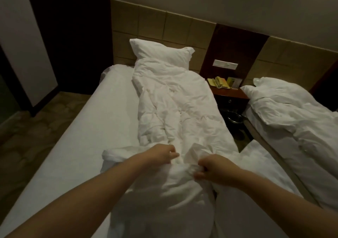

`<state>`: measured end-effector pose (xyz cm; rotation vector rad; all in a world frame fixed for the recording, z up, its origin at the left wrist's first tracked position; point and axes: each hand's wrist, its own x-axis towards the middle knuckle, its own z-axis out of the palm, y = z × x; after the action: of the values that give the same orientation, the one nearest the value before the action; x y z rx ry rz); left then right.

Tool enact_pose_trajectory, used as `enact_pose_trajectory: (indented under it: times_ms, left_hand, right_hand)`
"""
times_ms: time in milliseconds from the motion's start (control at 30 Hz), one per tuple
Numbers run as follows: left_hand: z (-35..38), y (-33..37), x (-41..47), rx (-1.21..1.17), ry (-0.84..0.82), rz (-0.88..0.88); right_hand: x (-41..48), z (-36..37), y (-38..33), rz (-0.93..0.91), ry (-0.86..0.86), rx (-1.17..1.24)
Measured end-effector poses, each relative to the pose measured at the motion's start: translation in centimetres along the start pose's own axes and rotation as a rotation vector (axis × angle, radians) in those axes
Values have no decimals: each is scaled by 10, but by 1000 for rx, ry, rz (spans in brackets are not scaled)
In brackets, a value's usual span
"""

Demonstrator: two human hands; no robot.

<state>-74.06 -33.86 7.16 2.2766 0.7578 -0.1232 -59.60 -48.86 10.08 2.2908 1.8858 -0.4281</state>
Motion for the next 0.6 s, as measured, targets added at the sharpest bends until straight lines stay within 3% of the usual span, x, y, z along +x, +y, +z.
enact_pose_trajectory:
  times_ms: [100,200,500,600]
  left_hand:
    - [-20,-59,-7,148,115,-248]
    - [-24,-103,-24,302,38,-471]
    - [21,-133,-75,32,-278,-685]
    - [40,-132,-103,52,-207,-590]
  right_hand:
    - [0,3,-3,-15,-10,-10]
    - [-1,10,-11,-31,10,17]
    - [-48,72,-17,78,54,246]
    - [-73,93,-24,70,22,210]
